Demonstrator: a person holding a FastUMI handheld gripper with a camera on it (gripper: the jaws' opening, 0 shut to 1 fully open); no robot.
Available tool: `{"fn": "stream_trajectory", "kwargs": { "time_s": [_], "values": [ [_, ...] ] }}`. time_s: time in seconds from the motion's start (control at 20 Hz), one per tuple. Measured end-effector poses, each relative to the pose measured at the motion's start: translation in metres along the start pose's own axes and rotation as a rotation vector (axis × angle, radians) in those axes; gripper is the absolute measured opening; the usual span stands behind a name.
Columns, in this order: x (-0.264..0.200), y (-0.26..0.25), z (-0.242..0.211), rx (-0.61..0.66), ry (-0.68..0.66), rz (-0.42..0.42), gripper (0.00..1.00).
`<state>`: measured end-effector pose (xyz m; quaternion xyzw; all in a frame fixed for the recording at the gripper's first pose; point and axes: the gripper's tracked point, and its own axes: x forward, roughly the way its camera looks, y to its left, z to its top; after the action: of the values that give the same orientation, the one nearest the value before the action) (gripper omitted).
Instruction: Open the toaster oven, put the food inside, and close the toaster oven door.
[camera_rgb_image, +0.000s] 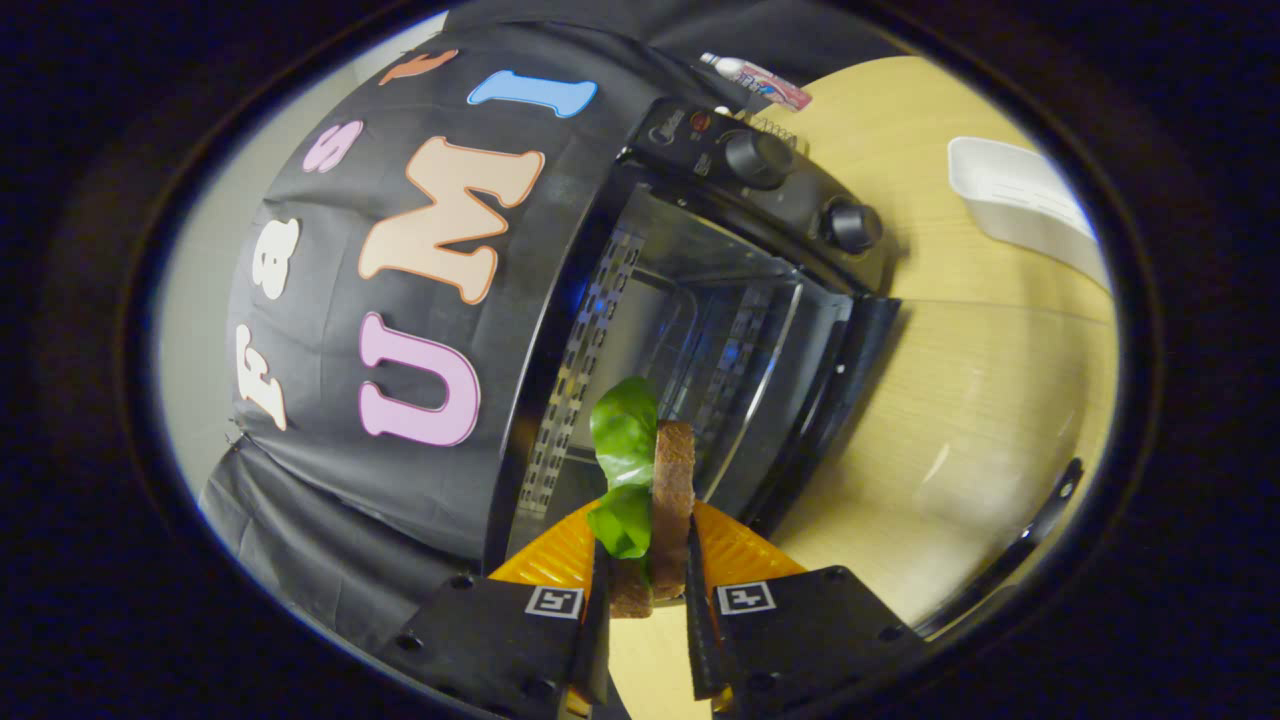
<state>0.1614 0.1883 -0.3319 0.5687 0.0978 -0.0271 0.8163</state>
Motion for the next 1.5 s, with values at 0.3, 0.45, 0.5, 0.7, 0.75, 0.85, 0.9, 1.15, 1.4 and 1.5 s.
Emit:
{"fn": "stream_trajectory", "kwargs": {
  "time_s": [0.3,0.45,0.5,0.7,0.75,0.85,0.9,1.15,1.4,1.5],
  "values": [
    [0.035,-0.001,0.017,-0.040,-0.067,-0.002,0.34],
    [0.045,0.002,0.024,-0.098,-0.084,-0.016,0.35],
    [0.048,0.002,0.024,-0.131,-0.080,-0.022,0.36],
    [0.049,-0.008,0.032,-0.287,-0.093,-0.091,0.50],
    [0.049,-0.009,0.036,-0.325,-0.102,-0.102,0.55],
    [0.047,-0.012,0.043,-0.423,-0.124,-0.147,0.66],
    [0.045,-0.015,0.046,-0.479,-0.129,-0.186,0.71],
    [0.020,-0.019,0.069,-0.742,-0.186,-0.334,0.97],
    [-0.022,-0.014,0.071,-0.778,-0.195,-0.357,1.00],
    [-0.043,-0.030,0.066,-0.794,-0.156,-0.429,1.00]
  ]
}}
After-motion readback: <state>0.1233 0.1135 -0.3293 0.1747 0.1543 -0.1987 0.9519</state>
